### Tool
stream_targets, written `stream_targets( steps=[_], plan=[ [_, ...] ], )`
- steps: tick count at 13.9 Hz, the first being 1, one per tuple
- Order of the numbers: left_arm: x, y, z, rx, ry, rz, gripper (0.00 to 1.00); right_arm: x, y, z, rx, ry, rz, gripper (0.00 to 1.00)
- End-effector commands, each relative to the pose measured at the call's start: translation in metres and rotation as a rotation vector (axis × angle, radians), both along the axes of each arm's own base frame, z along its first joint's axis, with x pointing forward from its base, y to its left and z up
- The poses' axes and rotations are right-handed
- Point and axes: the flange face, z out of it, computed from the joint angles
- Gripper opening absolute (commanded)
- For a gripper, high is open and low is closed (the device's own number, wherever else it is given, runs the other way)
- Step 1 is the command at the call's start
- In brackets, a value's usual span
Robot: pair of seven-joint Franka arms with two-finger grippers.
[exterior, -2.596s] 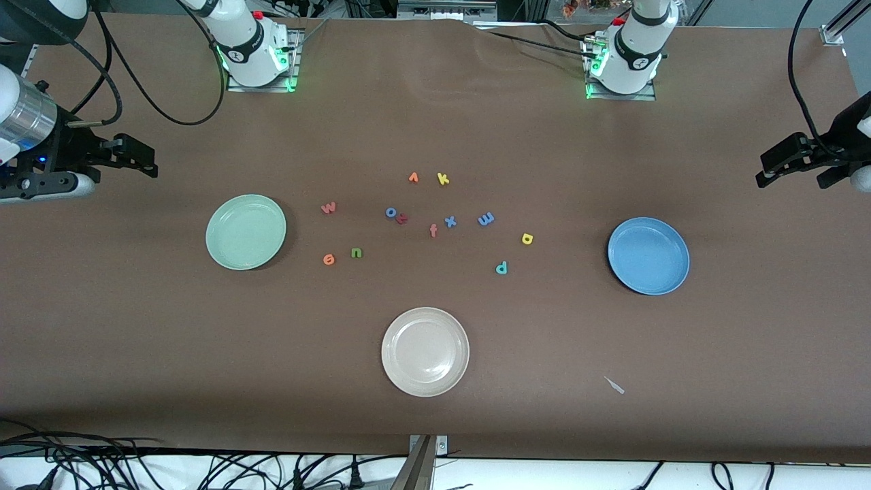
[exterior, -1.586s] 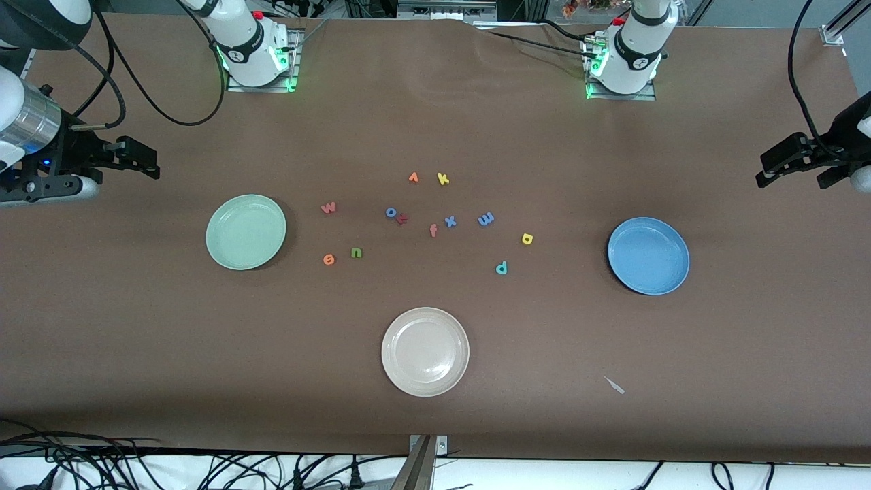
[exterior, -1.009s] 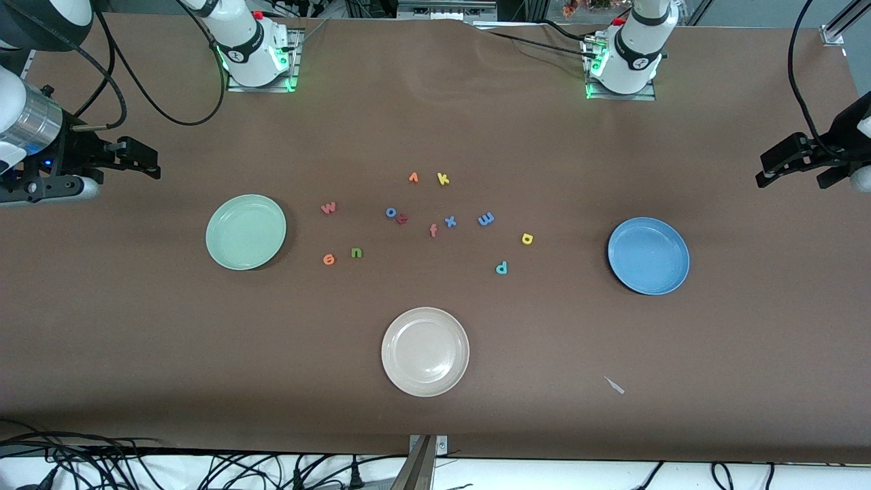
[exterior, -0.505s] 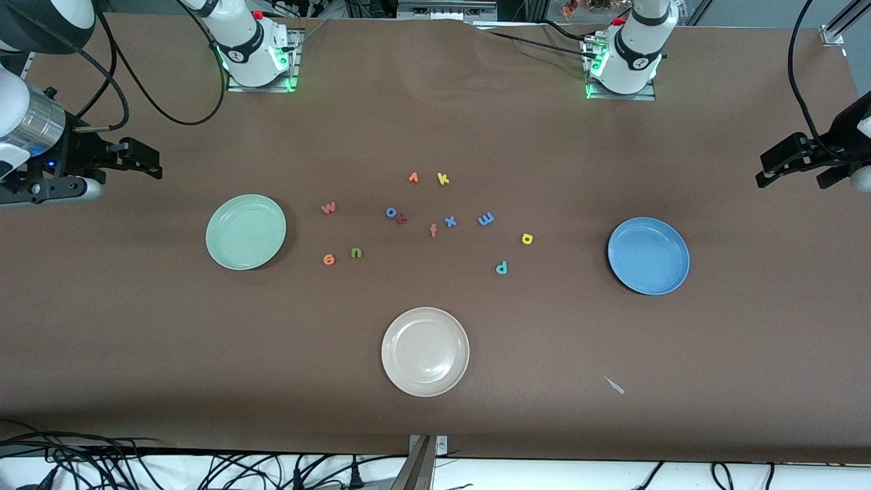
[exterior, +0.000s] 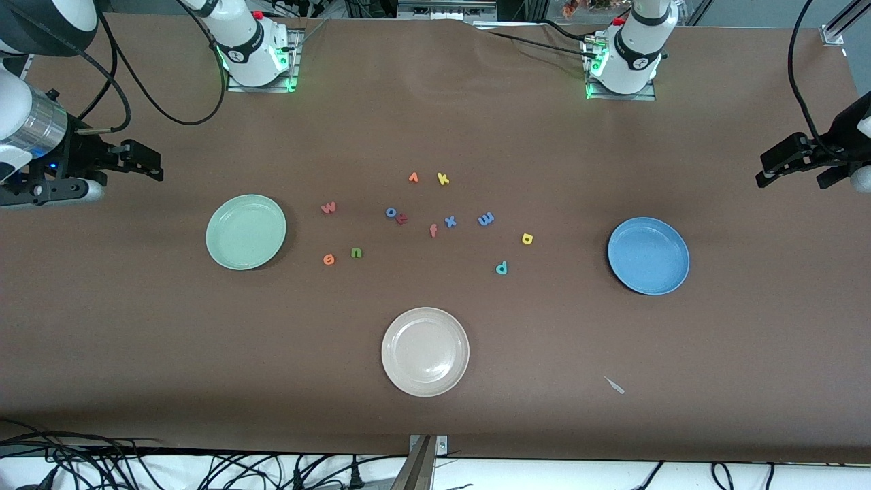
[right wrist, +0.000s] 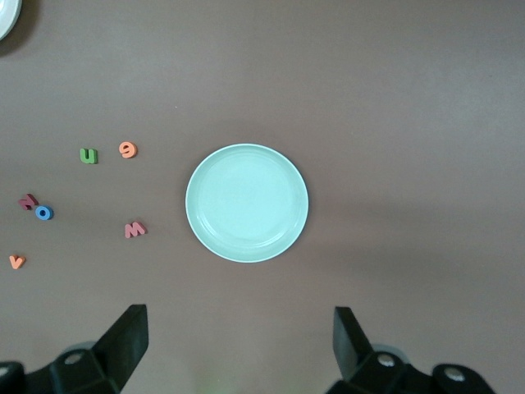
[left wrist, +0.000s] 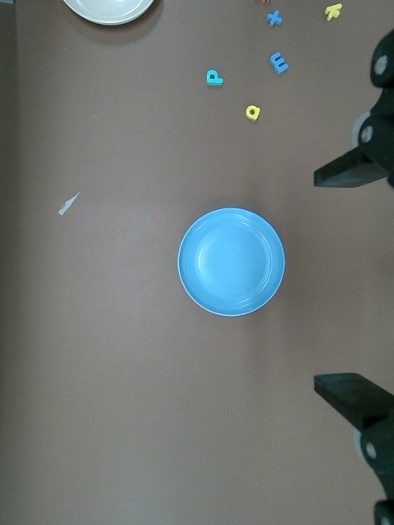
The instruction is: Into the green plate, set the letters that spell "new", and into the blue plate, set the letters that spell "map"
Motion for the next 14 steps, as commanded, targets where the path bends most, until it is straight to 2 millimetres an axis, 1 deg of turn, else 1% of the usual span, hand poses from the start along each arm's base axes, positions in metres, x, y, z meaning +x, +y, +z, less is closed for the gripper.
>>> stream_targets(
  steps=[1,10,14],
  plan=[
    [0.0029,0.0009,0.0046,0.001,-0.006,-0.020,1.00,-0.0051,0.0014,0.0013,-0.009,-0.016,0.014,1.00],
    [0.0029,0.0009,0.0046,0.001,-0.006,-0.020,1.00,-0.0029,0.0018,-0.0054,-0.007,-0.019,0.015,1.00],
    [0.0029,0.0009,0.0046,0.001,-0.006,-0.020,1.00,-0.0042,0.0025,-0.0054,-0.007,-0.016,0.017,1.00]
  ],
)
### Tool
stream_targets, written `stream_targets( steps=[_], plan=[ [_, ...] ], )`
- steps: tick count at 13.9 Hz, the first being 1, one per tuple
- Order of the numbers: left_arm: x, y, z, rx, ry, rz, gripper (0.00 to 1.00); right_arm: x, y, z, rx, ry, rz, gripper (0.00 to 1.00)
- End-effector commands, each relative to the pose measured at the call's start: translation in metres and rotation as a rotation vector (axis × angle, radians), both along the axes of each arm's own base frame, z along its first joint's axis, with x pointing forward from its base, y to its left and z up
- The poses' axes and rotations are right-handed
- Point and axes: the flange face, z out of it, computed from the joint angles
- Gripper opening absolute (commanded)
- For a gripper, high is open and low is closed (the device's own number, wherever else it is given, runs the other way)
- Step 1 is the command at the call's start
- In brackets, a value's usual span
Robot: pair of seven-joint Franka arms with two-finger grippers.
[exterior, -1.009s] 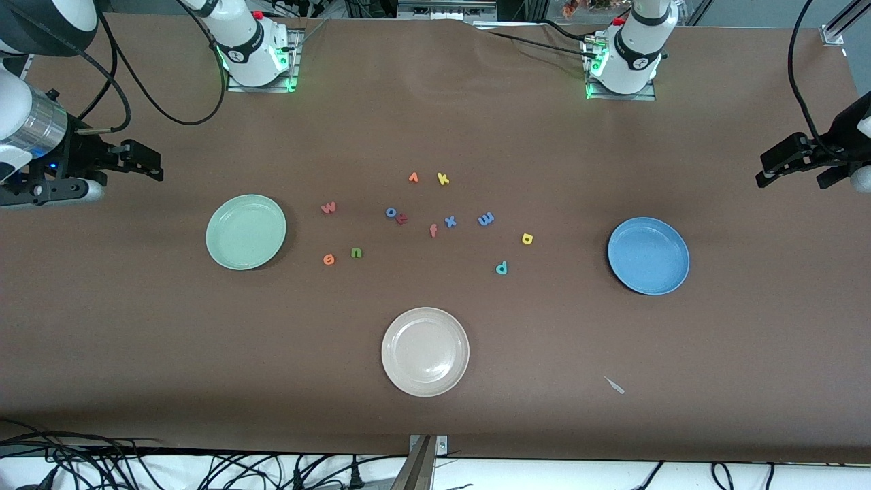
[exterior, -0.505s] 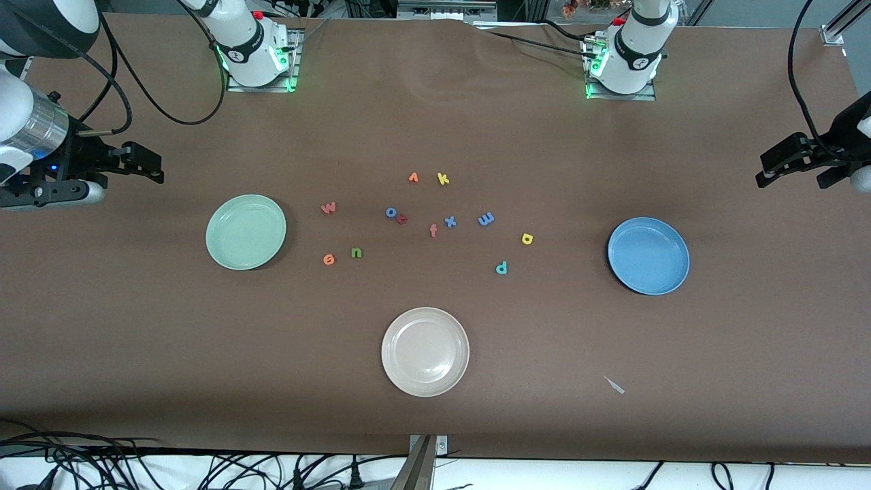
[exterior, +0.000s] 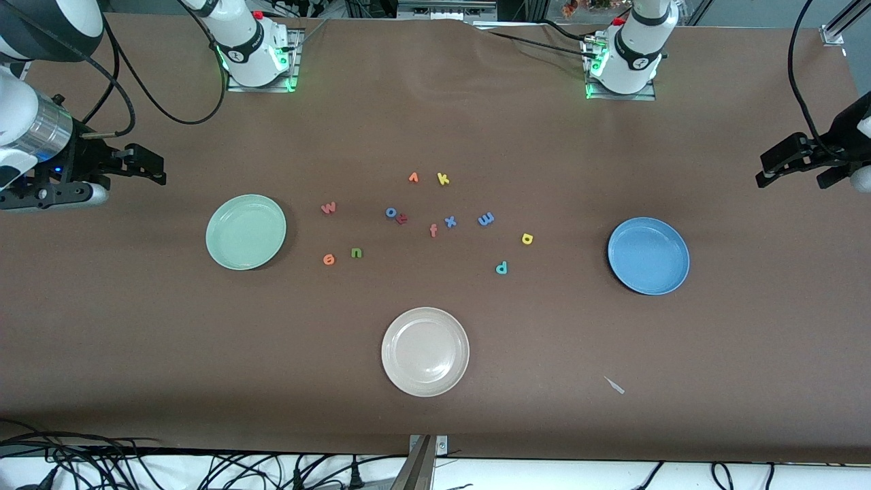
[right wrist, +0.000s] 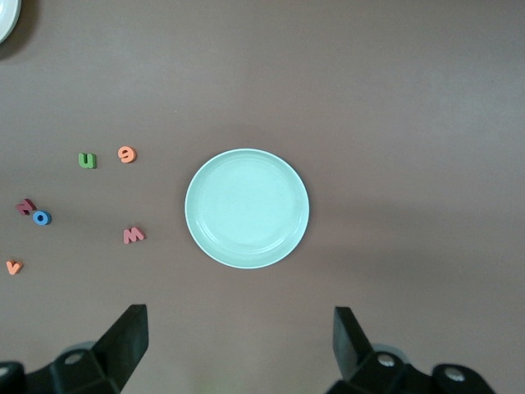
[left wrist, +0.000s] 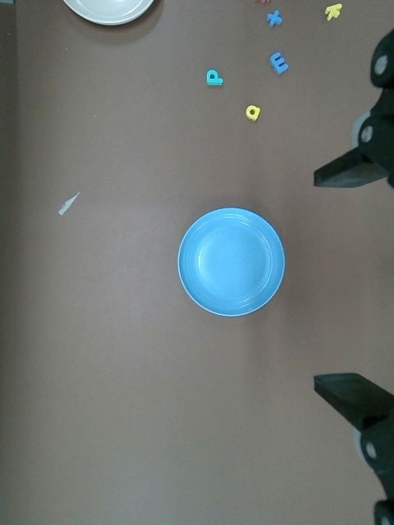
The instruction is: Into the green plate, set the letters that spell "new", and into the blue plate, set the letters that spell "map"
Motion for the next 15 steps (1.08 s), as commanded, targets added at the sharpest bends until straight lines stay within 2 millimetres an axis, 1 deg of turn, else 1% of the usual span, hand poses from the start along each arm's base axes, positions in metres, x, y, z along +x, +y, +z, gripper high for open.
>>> stream_targets(
  steps=[1,15],
  plan=[
    [0.0029,0.0009,0.0046,0.001,-0.006,-0.020,1.00,-0.0047,0.0012,0.0022,-0.009,-0.012,0.015,1.00],
    [0.0029,0.0009,0.0046,0.001,-0.006,-0.020,1.00,-0.0037,0.0039,0.0011,-0.008,-0.022,0.020,1.00]
  ],
)
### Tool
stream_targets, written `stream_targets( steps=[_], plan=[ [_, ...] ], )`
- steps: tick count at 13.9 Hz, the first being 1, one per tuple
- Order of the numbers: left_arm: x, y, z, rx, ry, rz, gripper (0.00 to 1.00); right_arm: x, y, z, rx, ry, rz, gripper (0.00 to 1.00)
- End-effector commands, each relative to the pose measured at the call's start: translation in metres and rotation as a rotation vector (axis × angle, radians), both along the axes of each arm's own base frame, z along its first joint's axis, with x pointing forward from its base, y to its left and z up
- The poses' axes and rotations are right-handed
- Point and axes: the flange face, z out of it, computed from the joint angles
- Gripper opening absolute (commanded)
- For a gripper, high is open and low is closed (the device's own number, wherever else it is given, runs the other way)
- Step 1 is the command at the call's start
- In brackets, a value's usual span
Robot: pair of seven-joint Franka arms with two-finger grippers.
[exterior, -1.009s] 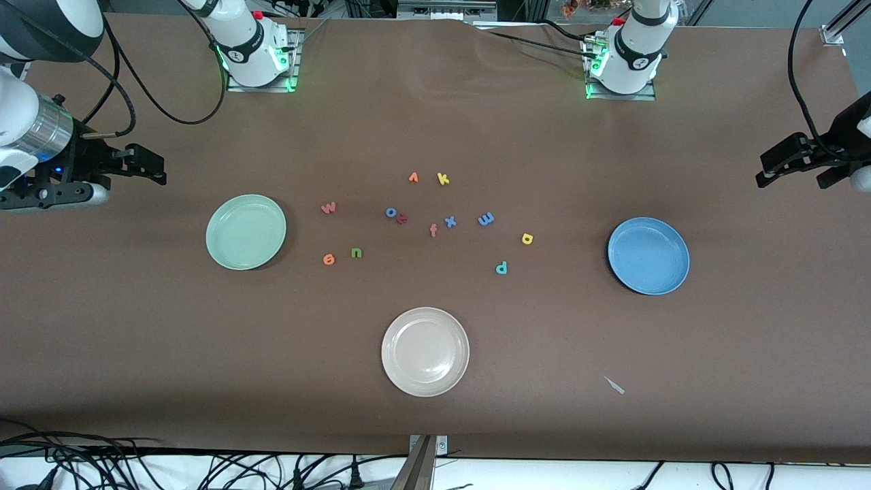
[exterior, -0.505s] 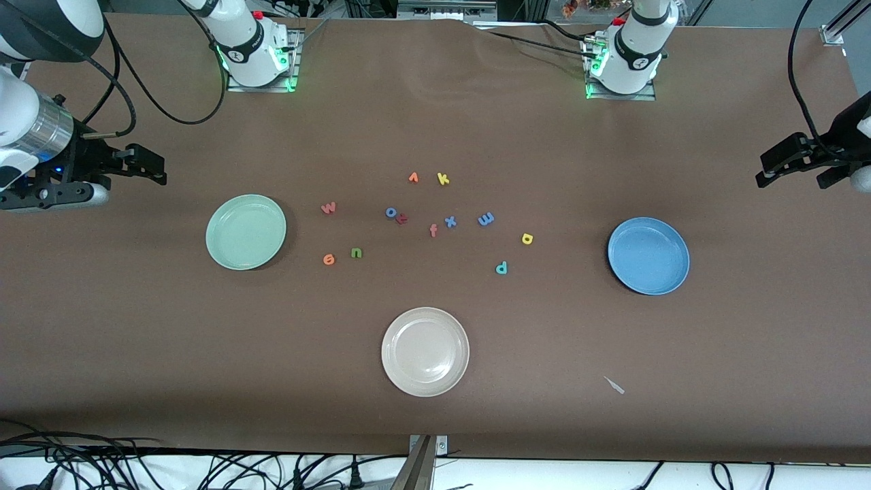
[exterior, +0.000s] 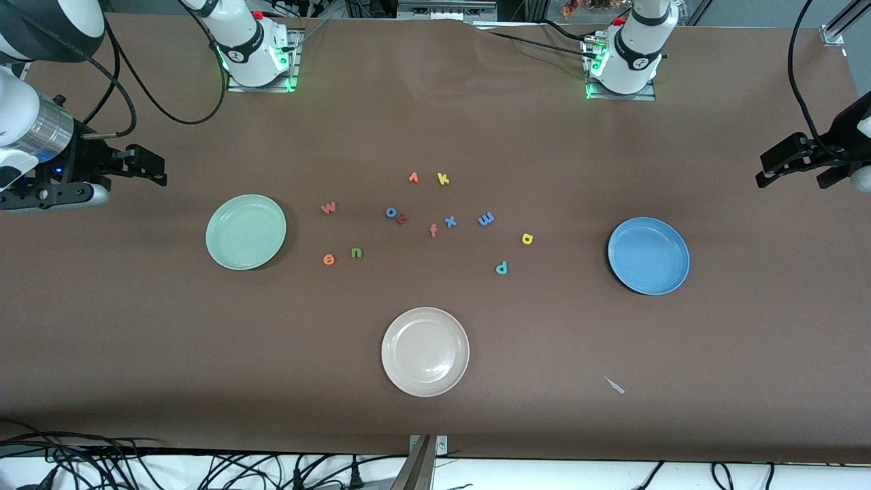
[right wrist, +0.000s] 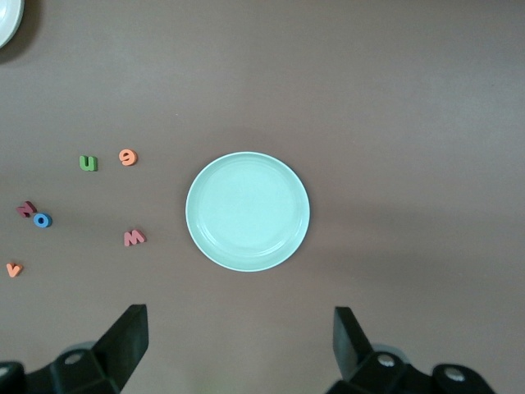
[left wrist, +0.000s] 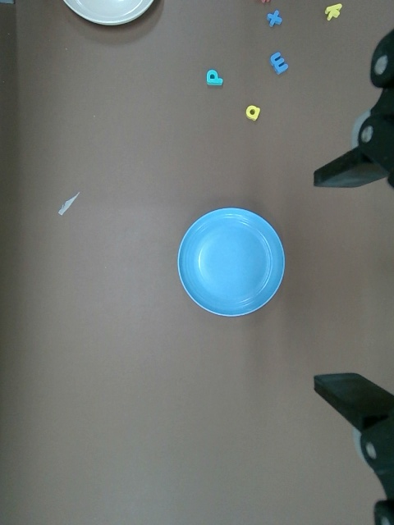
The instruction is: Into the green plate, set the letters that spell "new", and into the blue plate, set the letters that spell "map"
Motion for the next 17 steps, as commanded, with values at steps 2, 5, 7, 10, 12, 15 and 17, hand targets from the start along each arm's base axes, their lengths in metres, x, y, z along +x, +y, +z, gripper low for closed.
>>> stream_targets(
  steps=[2,5,7,10,12,15,17],
  plan=[
    [0.0029,0.0009,0.0047,0.001,-0.007,-0.020,1.00,-0.0042,0.0020,-0.0008,-0.009,-0.011,0.016,1.00],
    [0.0029,0.0009,0.0047,0.001,-0.007,-0.020,1.00,-0.0046,0.0028,0.0001,-0.009,-0.013,0.016,1.00],
    [0.0029,0.0009,0.0047,0.001,-0.007,-0.020,1.00,-0.0034,0.0029,-0.0013,-0.009,-0.014,0.017,1.00],
    [0.0029,0.0009,0.0047,0.001,-0.007,-0.020,1.00,-0.0032,0.0040,-0.0030,-0.007,-0.020,0.018,1.00],
    [0.0030,0.0009,0.0048,0.001,-0.008,-0.020,1.00,-0.0051,0.0038,-0.0036,-0.007,-0.016,0.018,1.00],
    [0.0029,0.0009,0.0047,0.001,-0.007,-0.020,1.00,-0.0046,0.0040,-0.0026,-0.005,-0.020,0.018,1.00],
    [0.0029,0.0009,0.0047,0.001,-0.007,-0.020,1.00,-0.0050,0.0048,-0.0041,-0.005,-0.017,0.019,1.00]
  ],
)
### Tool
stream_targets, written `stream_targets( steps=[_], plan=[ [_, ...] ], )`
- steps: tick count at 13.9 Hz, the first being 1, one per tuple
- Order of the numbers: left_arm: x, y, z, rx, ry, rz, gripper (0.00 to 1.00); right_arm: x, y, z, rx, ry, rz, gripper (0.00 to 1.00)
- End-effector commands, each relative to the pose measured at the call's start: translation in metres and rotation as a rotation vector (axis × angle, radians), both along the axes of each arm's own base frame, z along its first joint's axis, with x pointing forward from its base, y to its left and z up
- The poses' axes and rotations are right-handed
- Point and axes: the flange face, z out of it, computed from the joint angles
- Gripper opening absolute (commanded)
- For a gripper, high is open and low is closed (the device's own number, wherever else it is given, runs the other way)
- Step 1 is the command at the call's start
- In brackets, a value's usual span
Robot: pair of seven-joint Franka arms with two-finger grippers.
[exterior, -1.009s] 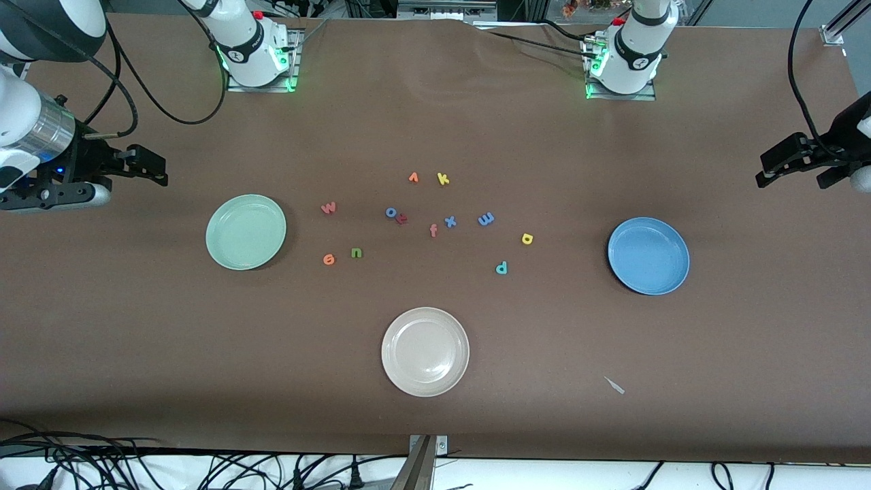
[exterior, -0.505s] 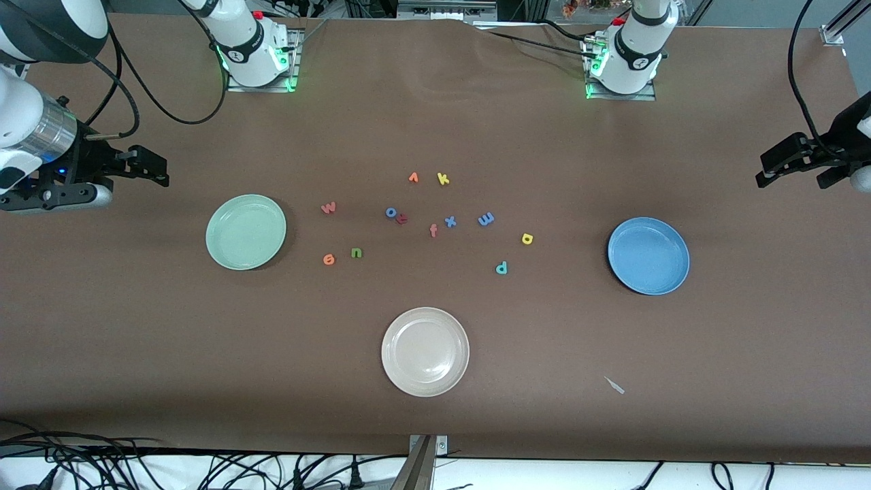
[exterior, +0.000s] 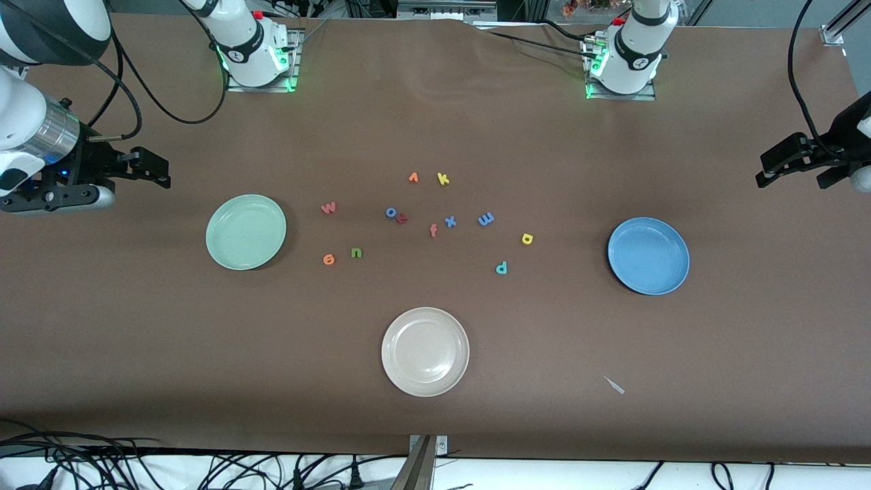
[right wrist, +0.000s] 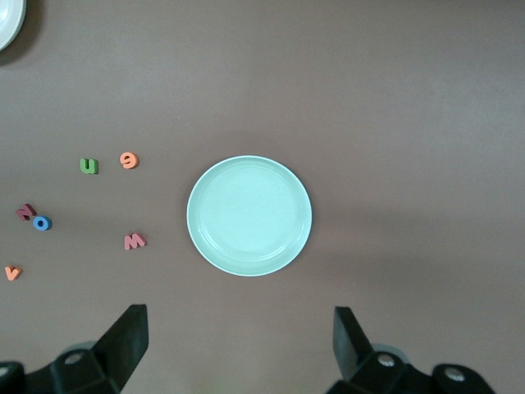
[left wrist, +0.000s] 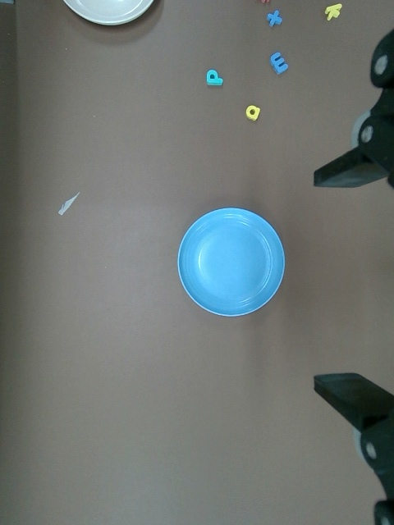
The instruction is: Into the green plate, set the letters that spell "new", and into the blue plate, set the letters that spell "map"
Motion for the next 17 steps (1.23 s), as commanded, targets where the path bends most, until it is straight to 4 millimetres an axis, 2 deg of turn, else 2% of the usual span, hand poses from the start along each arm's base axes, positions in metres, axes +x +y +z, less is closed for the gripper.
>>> stream_targets(
  steps=[1,12,17],
  plan=[
    [0.0029,0.0009,0.0047,0.001,-0.007,-0.020,1.00,-0.0061,0.0017,-0.0004,-0.006,-0.008,0.014,1.00],
    [0.0029,0.0009,0.0047,0.001,-0.007,-0.020,1.00,-0.0072,0.0026,-0.0066,-0.004,-0.014,0.017,1.00],
    [0.0029,0.0009,0.0047,0.001,-0.007,-0.020,1.00,-0.0086,0.0102,-0.0067,-0.003,-0.011,0.030,1.00]
  ],
)
